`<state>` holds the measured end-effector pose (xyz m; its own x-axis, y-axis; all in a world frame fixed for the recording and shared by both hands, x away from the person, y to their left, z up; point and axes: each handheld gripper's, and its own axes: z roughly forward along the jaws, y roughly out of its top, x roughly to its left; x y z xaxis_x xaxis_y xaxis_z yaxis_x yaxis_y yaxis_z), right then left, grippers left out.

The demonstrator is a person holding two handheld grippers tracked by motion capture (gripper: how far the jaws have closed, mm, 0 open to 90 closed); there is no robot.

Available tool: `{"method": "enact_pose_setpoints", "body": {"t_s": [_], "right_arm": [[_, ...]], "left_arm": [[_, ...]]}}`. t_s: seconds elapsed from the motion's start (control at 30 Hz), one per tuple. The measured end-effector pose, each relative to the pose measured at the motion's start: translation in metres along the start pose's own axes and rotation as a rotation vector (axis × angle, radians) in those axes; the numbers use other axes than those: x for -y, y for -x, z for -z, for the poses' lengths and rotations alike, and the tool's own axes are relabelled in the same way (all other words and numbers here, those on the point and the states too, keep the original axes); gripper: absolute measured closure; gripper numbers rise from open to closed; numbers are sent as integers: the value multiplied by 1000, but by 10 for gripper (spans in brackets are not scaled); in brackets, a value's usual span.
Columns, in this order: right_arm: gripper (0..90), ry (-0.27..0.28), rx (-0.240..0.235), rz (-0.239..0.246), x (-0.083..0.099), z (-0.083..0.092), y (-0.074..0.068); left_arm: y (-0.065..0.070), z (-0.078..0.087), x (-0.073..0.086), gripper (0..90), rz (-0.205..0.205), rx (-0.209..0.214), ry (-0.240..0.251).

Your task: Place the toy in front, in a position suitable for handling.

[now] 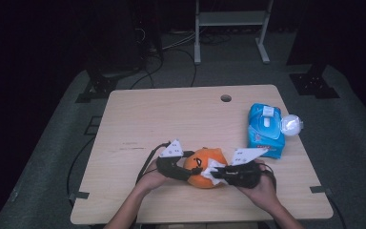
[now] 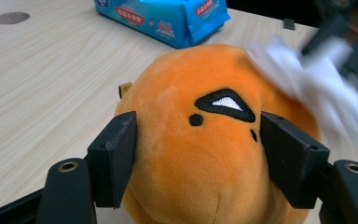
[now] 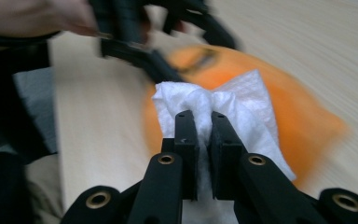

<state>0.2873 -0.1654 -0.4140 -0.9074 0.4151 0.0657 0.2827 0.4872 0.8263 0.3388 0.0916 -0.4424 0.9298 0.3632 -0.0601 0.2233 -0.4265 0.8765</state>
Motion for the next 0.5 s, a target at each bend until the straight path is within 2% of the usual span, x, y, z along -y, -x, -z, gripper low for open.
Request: {"method": "enact_pose_setpoints", "body": {"t_s": [0.03,0.1,0.13,0.2,0.23,0.27,0.3,0.33,0.37,0.47,0.5], "right_arm": [[826,-12,16,27,-3,-5,-4],[827,-19,18,27,-3,-10,-3],[827,-19,18,27,-3,-10,-3],[827,-5,5,-6,0,-10,2],[826,9,2,-26,1,-9,3],[826,9,2,-26,1,-9,3],[826,15,-1,-24,1,-9,4],[826,15,-1,-24,1,-9,4],[826,9,-6,-24,2,-8,5],[826,10,3,-26,3,-3,8],[826,9,38,-31,7,5,12]], "left_arm": [[-1,0,-1,298,-7,-12,-13],[0,2,-2,214,-9,-19,-15],[0,5,-5,214,-6,-26,-12],[-1,13,-8,160,-5,-14,9],[2,16,-9,168,-32,-5,-10],[2,16,-9,232,-32,-5,-10],[5,14,-6,296,-63,5,-36],[5,14,-6,326,-63,5,-36],[4,12,-4,345,-40,6,-33],[1,13,-4,359,-33,5,-30],[0,13,-3,358,-20,8,-26]]}}
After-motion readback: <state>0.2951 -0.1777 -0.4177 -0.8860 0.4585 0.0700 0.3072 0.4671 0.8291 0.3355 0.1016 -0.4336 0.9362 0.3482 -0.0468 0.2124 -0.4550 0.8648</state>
